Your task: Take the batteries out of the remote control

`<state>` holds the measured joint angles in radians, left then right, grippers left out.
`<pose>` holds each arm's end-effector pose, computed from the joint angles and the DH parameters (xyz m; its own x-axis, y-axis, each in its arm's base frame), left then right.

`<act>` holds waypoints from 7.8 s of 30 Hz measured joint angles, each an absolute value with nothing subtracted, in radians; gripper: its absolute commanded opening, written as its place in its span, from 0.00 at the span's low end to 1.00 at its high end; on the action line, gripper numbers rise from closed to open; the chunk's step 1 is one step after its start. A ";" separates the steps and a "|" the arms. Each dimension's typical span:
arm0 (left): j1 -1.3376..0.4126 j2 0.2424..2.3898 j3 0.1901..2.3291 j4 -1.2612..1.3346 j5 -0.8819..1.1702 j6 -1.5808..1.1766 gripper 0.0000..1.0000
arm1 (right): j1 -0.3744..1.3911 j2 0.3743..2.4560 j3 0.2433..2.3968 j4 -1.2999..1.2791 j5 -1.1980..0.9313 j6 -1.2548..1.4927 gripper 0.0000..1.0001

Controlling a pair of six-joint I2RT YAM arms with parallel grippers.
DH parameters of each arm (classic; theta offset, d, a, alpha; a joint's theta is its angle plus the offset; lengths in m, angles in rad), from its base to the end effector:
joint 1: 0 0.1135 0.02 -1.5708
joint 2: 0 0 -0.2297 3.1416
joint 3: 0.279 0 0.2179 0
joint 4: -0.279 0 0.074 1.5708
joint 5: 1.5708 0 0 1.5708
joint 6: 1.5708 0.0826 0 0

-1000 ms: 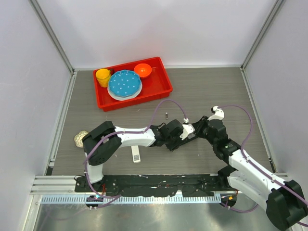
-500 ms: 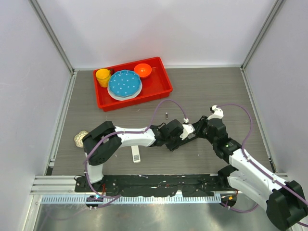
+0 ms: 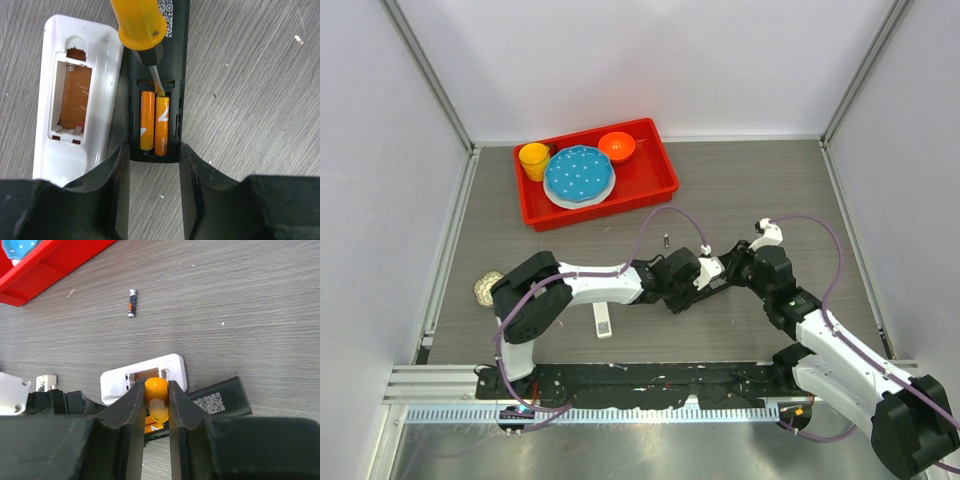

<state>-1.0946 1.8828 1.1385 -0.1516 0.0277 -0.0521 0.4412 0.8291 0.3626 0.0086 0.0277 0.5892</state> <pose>0.1736 -0.3415 0.1121 -0.4041 0.6699 -0.6228 0.8765 0.4784 -0.0541 0.1993 0.0916 0.1730 -0.5570 0.3513 -0.7525 -0.1141 0.8652 0.4883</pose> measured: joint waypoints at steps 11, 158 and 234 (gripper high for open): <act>-1.093 1.880 1.142 -0.178 0.027 -0.042 0.00 | 0.434 0.770 0.265 0.163 -0.032 0.635 0.01; -1.073 1.893 1.157 -0.176 0.054 -0.044 0.00 | 0.435 0.671 0.307 -0.039 0.031 0.714 0.01; -0.961 1.646 0.861 0.009 0.156 -0.131 0.73 | 0.453 0.798 0.438 -0.162 0.062 0.598 0.01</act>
